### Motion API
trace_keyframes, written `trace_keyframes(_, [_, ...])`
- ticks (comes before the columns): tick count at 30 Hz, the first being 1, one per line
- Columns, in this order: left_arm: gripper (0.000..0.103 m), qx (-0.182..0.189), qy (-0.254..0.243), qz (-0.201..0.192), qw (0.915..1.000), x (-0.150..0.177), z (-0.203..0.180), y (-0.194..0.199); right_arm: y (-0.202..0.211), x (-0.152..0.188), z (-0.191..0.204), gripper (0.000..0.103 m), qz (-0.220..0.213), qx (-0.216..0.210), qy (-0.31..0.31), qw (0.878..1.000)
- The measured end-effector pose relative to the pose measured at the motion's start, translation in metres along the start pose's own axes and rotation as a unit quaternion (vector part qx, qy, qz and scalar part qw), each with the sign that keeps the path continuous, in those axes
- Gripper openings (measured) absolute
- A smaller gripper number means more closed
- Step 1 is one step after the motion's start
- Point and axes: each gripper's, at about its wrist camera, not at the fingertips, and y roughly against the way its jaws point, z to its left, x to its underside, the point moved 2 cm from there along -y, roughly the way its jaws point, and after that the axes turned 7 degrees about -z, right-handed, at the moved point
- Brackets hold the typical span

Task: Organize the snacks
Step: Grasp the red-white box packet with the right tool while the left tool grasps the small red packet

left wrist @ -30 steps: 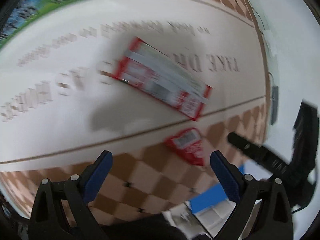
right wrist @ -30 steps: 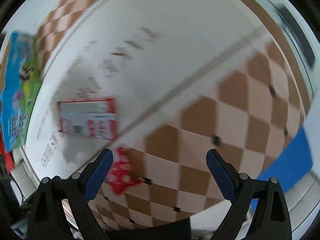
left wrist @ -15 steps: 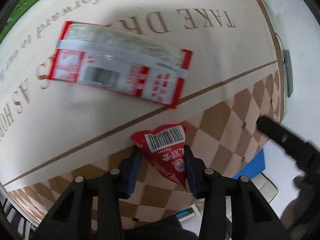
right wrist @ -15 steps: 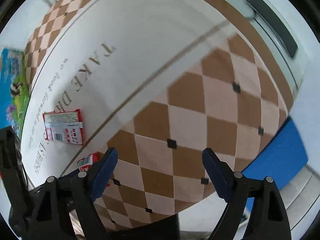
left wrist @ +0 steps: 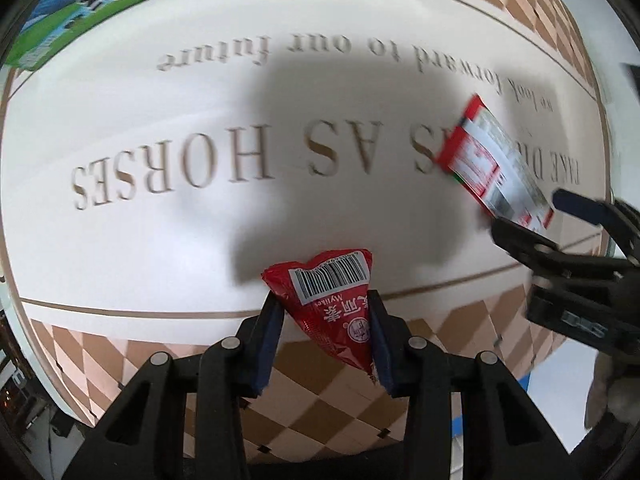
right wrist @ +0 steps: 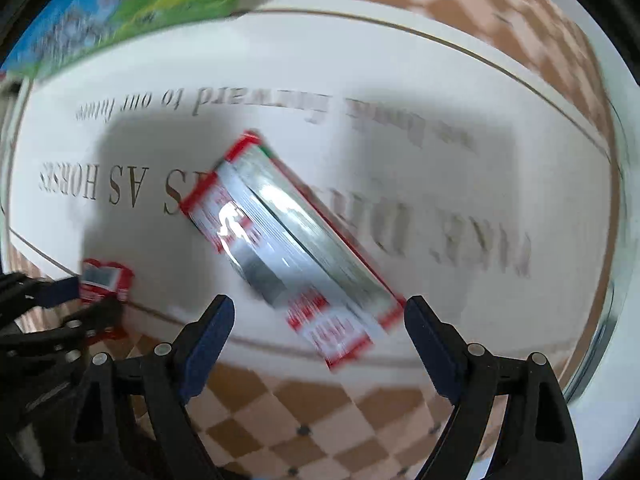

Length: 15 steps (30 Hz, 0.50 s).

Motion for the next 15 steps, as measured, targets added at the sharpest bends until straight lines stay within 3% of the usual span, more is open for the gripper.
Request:
trace_keyframes(3, [0.038, 0.003, 0.01, -0.006, 0.9999, 0.003, 0.005, 0.0, -0.014, -0.015, 0.014, 0.09, 0.007, 0.023, 0.046, 0.999])
trace_keyframes(5, [0.038, 0.006, 0.014, -0.008, 0.9999, 0.007, 0.011, 0.002, -0.014, -0.018, 0.011, 0.084, 0.015, 0.007, 0.027, 1.0])
trace_keyframes(10, [0.039, 0.011, 0.021, -0.009, 0.9997, 0.007, 0.022, -0.001, -0.014, -0.015, -0.007, 0.072, 0.049, -0.008, -0.102, 0.994])
trace_keyframes(13, [0.04, 0.016, 0.024, -0.004, 0.9996, 0.006, 0.028, -0.005, -0.013, -0.004, -0.018, 0.076, 0.075, -0.062, -0.197, 0.976])
trace_keyframes(15, [0.04, 0.016, 0.023, -0.003, 0.9996, 0.005, 0.027, -0.007, -0.015, -0.004, -0.018, 0.083, 0.082, -0.098, -0.225, 0.966])
